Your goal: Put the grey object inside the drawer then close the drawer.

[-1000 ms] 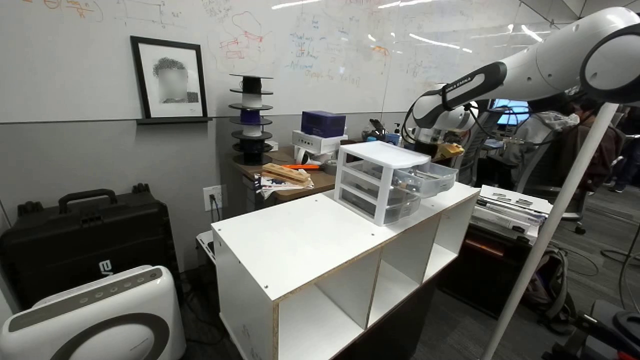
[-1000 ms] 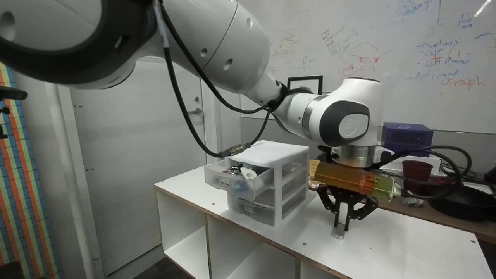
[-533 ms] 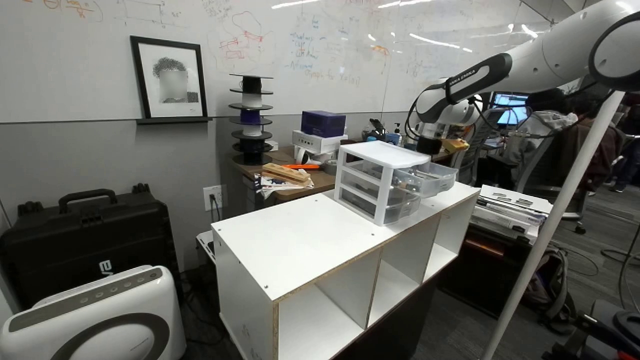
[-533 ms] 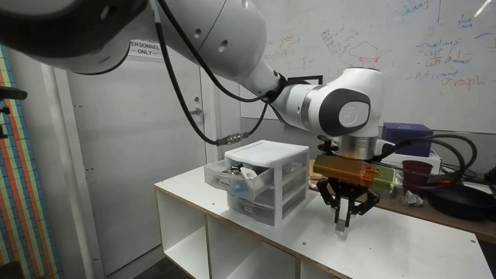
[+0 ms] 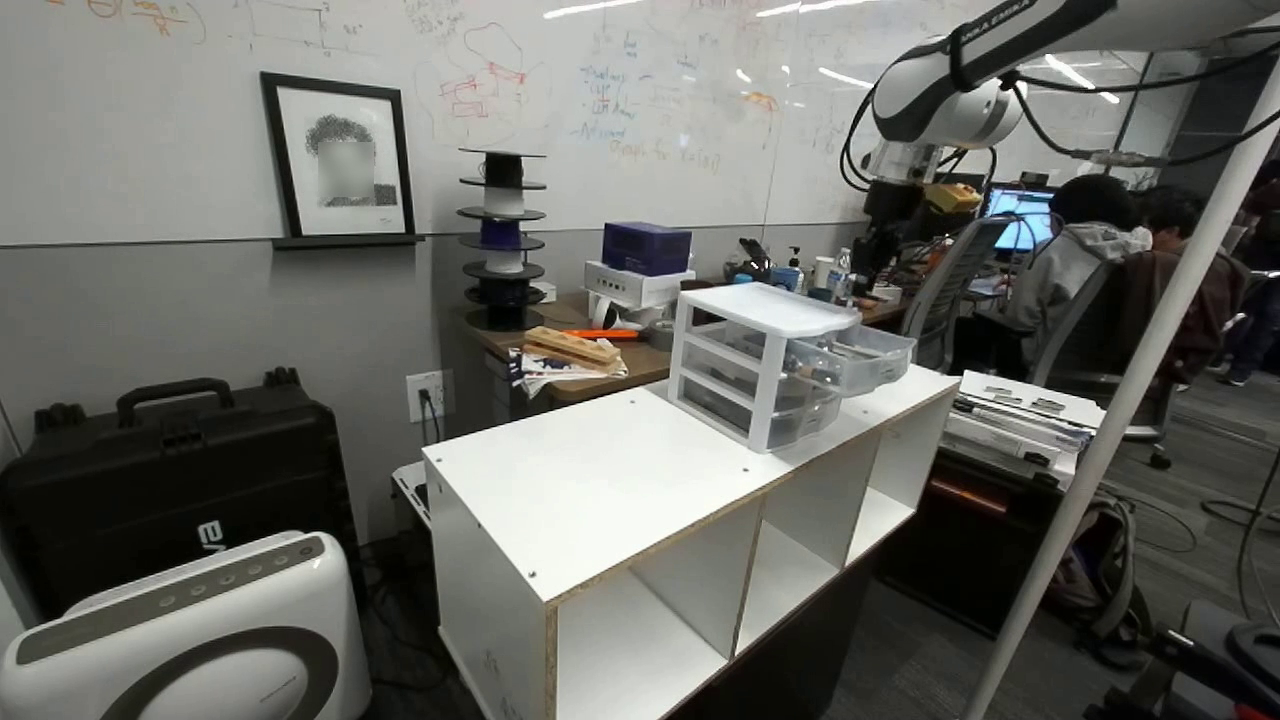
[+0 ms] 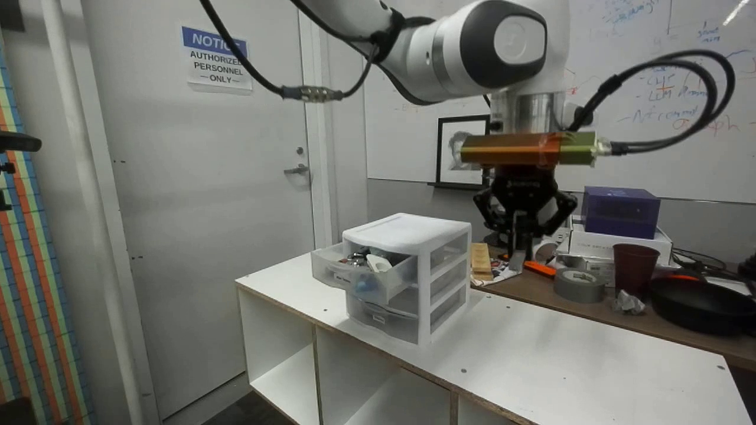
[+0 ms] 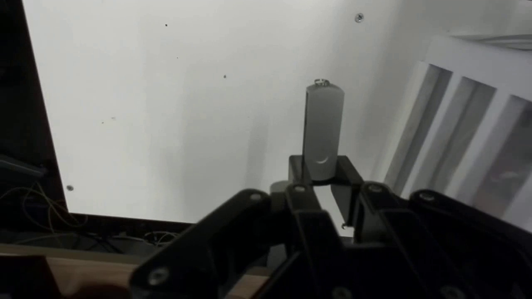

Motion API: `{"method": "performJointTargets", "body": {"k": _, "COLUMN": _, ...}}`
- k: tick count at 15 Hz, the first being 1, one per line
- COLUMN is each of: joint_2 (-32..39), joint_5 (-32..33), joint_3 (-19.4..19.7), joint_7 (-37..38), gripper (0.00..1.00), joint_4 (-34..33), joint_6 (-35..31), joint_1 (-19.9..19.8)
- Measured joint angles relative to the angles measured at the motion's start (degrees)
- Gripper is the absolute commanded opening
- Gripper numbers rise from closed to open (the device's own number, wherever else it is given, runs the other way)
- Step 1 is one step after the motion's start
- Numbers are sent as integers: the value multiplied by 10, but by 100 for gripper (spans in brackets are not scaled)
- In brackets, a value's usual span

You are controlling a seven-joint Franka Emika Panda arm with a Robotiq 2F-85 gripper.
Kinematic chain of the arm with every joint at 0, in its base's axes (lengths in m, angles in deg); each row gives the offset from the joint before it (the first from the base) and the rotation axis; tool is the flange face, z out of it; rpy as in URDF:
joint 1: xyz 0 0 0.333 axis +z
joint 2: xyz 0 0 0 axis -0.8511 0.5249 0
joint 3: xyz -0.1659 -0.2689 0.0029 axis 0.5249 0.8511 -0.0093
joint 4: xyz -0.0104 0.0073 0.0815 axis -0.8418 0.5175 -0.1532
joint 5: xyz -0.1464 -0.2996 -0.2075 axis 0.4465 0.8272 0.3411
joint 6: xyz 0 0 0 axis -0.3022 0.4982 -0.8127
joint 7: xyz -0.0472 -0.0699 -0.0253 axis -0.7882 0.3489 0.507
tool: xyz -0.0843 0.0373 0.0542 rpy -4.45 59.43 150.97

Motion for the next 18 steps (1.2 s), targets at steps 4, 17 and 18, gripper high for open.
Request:
{"method": "performJointTargets", "body": {"k": 4, "joint_2": -109, "joint_5": 1, "joint_3": -3, "joint_7": 6, "gripper": 9, "joint_4": 100, "joint_6": -1, "joint_1": 28}}
{"method": "performJointTargets", "body": {"k": 17, "joint_2": -309, "joint_5": -39, "joint_3": -38, "joint_7": 21, "gripper": 9, "joint_4": 475, "joint_6": -155, "joint_1": 145}}
{"method": "performJointTargets", "body": {"k": 18, "joint_2": -323, "joint_5": -39, "joint_3": -38, "joint_7": 18, "gripper": 9, "joint_4": 495, "joint_6": -166, "joint_1": 149}}
